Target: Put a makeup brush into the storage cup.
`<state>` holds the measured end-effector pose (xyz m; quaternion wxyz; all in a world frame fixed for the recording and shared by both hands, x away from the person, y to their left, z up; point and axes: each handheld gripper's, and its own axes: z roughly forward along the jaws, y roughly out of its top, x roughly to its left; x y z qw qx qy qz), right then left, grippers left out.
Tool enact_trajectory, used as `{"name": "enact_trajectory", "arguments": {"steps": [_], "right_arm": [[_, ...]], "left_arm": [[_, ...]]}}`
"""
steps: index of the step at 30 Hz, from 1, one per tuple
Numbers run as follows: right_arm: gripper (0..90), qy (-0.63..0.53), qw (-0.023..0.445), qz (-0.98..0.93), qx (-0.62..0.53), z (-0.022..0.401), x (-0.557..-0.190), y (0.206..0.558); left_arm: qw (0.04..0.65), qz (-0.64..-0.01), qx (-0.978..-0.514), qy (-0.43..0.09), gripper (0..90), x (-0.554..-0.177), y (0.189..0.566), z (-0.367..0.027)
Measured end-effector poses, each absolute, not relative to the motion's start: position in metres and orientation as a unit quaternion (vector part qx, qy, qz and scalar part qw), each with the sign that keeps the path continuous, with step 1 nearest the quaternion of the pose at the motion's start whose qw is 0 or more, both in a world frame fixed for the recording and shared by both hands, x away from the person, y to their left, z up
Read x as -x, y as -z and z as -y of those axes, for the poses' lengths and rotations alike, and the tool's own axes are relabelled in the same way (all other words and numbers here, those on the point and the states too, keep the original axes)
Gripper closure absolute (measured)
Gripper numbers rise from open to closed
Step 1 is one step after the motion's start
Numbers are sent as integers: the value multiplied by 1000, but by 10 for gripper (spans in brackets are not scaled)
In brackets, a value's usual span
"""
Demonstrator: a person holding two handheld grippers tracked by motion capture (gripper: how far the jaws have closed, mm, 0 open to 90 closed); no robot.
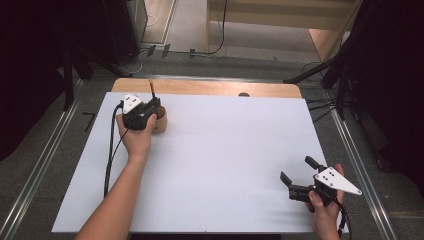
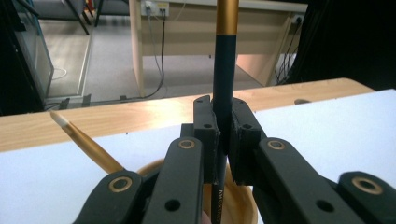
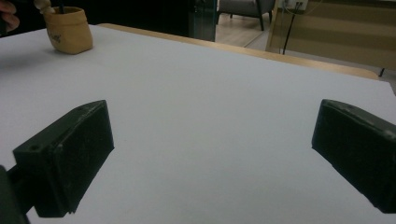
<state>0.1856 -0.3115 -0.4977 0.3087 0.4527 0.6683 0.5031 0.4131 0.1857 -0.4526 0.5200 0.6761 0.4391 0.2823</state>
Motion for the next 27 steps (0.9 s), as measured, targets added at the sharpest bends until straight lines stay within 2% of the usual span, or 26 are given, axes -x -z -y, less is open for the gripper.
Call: {"name": "enact_trajectory", "arguments": {"steps": [15, 22, 27], "right_arm": [[0, -504, 305, -668, -454, 312, -186, 499], [0, -506, 305, -667, -454, 313, -187, 499], [0, -505, 305, -668, -454, 313, -187, 499]], "left_arm": [[481, -441, -696, -300, 839, -409, 456, -173], [463, -451, -706, -291, 837, -410, 462, -173], [473, -455, -697, -289, 781, -405, 463, -175]]}}
